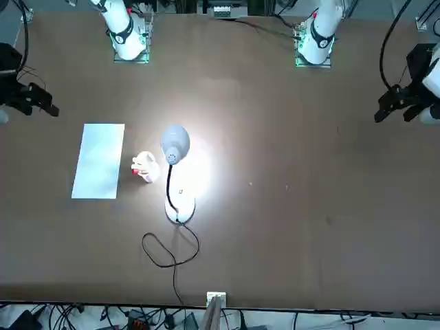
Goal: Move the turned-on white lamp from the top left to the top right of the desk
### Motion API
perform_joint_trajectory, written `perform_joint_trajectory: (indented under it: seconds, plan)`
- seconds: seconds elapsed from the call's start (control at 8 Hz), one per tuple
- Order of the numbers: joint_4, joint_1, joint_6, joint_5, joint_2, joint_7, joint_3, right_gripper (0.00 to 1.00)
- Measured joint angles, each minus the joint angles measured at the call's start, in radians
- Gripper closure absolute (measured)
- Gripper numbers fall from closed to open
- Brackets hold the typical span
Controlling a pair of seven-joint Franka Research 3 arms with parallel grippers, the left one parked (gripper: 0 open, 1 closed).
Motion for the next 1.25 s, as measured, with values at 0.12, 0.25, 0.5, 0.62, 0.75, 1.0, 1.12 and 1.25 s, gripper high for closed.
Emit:
perform_joint_trajectory:
  seconds: [0.12,0.25,0.5,0.62,0.75,1.0,1.12,1.25]
  plan:
    - [0.0,0.0,0.0,0.0,0.0,0.0,0.0,0.0]
    - [0.0,0.0,0.0,0.0,0.0,0.0,0.0,0.0]
    - [0.0,0.0,-0.001,0.0,0.001,0.0,0.0,0.0]
    - [0.0,0.0,-0.009,0.0,0.003,0.0,0.0,0.0]
    - [0.0,0.0,-0.015,-0.005,0.008,-0.002,0.0,0.0]
    - [0.012,0.02,-0.002,-0.006,0.023,-0.012,0.002,0.0]
    - [0.025,0.072,0.01,-0.005,0.037,-0.012,0.005,0.0]
    - [0.034,0.15,0.024,-0.005,0.053,-0.008,0.008,0.0]
